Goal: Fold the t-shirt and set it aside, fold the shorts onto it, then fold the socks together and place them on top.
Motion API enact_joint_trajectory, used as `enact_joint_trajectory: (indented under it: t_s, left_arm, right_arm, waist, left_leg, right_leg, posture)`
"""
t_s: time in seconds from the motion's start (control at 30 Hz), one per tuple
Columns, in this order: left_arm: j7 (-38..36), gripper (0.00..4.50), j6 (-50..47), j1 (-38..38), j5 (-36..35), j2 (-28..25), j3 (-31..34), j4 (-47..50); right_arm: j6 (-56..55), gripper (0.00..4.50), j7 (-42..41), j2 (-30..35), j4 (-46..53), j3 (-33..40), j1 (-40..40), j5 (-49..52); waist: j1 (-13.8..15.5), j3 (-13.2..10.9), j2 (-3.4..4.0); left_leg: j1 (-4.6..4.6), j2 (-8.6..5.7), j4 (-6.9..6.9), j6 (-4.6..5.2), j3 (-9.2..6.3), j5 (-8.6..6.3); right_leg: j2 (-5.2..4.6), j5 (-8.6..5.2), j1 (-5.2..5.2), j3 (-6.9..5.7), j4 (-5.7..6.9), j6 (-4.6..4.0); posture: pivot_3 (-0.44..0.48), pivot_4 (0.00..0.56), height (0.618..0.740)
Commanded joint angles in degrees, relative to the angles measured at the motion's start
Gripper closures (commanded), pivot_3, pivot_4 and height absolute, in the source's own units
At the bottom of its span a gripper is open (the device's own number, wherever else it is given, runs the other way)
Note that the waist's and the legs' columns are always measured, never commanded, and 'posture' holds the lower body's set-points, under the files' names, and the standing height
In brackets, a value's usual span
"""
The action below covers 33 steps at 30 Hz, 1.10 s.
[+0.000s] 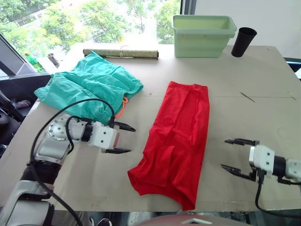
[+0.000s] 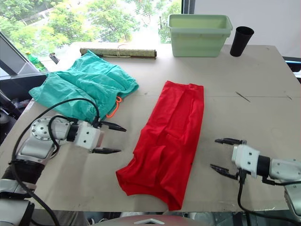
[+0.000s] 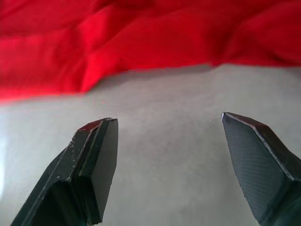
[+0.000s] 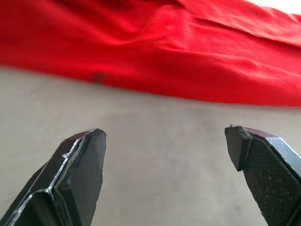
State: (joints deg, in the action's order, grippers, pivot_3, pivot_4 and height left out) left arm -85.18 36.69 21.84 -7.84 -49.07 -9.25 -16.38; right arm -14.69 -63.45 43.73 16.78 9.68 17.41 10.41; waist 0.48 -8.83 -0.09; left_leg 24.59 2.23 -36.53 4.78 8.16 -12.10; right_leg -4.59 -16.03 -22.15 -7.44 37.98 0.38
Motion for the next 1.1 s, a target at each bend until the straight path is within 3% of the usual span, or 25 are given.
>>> enact_joint_trajectory:
  t_s: [0.03, 0.43, 0.87, 1.0, 1.1]
  left_arm:
    - [-4.25, 0.74, 11.11, 2.74, -0.92, 1.48, -4.11, -3.22]
    - [-7.32, 0.74, 24.13, 7.03, -1.65, 4.03, -15.23, -7.91]
    - [-7.32, 0.74, 27.91, 4.61, -1.75, -0.73, -27.61, -1.56]
    - [-7.32, 0.74, 23.77, 3.86, -2.78, -1.63, -29.56, 1.57]
    - [-7.32, 1.64, 20.47, 3.41, -4.02, -2.61, -30.67, 3.57]
  right_arm:
    - [-11.97, 0.2, 0.08, -0.03, -0.05, -2.22, 3.07, -3.59]
    - [-20.68, 0.2, 3.37, -0.53, 0.45, -12.55, 2.88, -7.51]
    - [-19.23, 0.2, 7.73, -3.09, -1.18, -21.62, -3.35, -10.37]
    - [-18.57, 1.4, 8.53, -3.26, -1.69, -22.83, -3.98, -10.57]
    - [-18.09, 2.89, 8.72, -2.82, -1.74, -23.31, -3.84, -10.14]
  waist:
    - [0.29, 0.01, -0.03]
    - [0.39, 0.09, -0.06]
    - [0.15, 0.57, 0.24]
    - [0.08, 0.71, 0.26]
    - [0.09, 0.72, 0.26]
  left_leg:
    - [0.0, 0.01, -0.01, 0.01, 0.0, 0.01]
    - [-0.09, 0.09, -0.37, 0.1, -0.05, -0.03]
    - [-0.46, 0.09, -0.35, 0.22, 0.0, -0.14]
    - [-0.5, 0.08, -0.34, 0.22, 0.05, -0.14]
    - [-0.52, 0.08, -0.33, 0.22, 0.08, -0.15]
  right_leg:
    - [0.02, -0.01, 0.0, 0.0, 0.0, 0.01]
    - [0.13, -0.13, 0.14, 0.0, 0.08, 0.22]
    - [0.13, -0.13, 0.49, 0.1, 0.03, 0.17]
    - [0.16, -0.17, 0.5, 0.18, 0.04, 0.23]
    - [0.17, -0.2, 0.5, 0.23, 0.04, 0.28]
  posture:
    - [0.0, 0.15, 0.737]
    - [0.0, 0.15, 0.737]
    - [0.0, 0.15, 0.737]
    - [0.0, 0.15, 0.737]
    - [0.0, 0.15, 0.737]
